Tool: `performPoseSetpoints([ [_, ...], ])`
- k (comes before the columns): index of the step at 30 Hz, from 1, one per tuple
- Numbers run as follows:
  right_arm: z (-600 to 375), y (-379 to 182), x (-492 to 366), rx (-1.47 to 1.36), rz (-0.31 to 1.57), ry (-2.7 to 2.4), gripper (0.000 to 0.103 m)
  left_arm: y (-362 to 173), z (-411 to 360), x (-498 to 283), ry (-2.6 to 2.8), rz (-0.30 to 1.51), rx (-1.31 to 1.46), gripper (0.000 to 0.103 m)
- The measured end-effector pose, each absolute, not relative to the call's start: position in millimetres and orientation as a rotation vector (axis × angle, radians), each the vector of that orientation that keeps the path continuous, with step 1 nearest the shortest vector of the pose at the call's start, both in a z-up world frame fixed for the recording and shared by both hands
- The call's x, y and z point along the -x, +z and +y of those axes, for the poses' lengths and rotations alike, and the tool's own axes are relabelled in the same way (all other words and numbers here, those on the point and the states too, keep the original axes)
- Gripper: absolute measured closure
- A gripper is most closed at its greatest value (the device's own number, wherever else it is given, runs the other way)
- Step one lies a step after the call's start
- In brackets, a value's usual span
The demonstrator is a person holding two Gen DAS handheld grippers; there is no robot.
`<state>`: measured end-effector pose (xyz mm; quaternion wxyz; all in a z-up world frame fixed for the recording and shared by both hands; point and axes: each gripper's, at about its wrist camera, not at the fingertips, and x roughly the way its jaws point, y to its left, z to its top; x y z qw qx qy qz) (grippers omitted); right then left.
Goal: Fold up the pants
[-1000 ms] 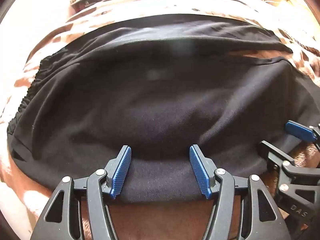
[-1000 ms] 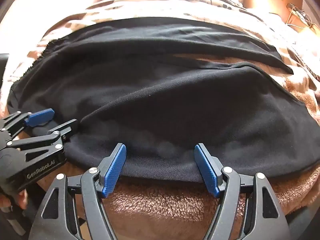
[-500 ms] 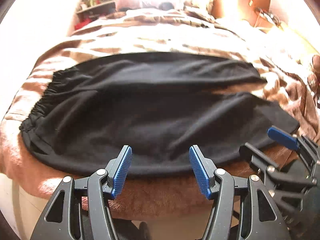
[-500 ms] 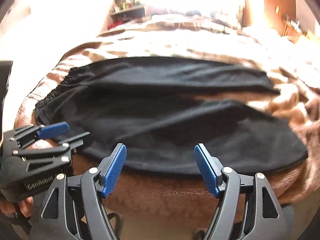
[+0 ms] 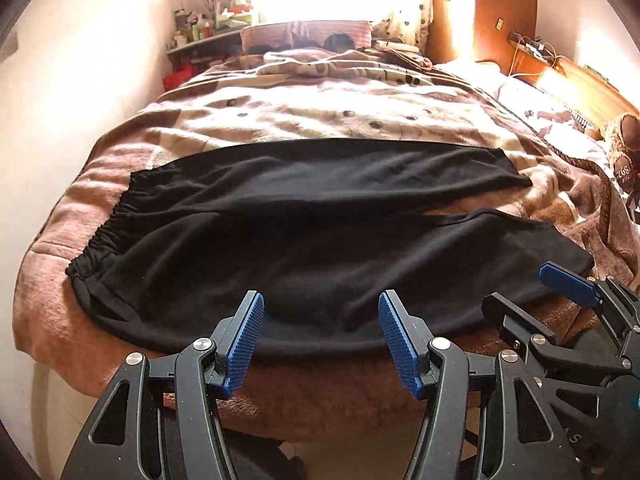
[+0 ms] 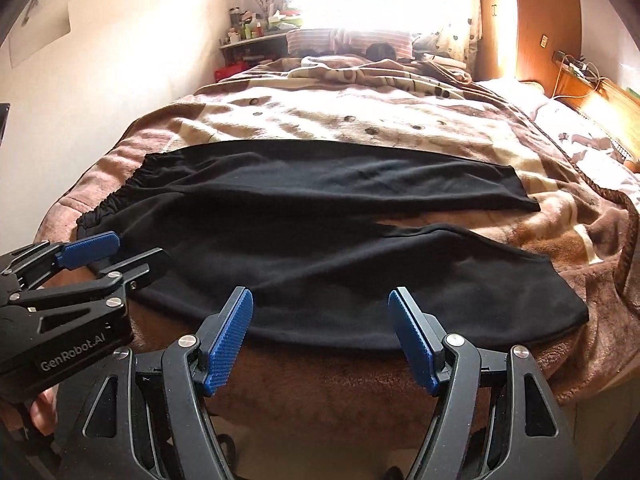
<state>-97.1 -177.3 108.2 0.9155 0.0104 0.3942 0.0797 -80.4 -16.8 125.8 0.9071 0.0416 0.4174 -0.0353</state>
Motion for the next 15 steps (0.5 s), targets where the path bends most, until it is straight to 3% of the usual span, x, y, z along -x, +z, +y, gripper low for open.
performPoseSetpoints([
  [15,-179.2,103.3,95.8,-0.031,0.827,0.146,0.032,120.0,-16.1,78.8,-0.079,0.877,-0.088,0.037],
])
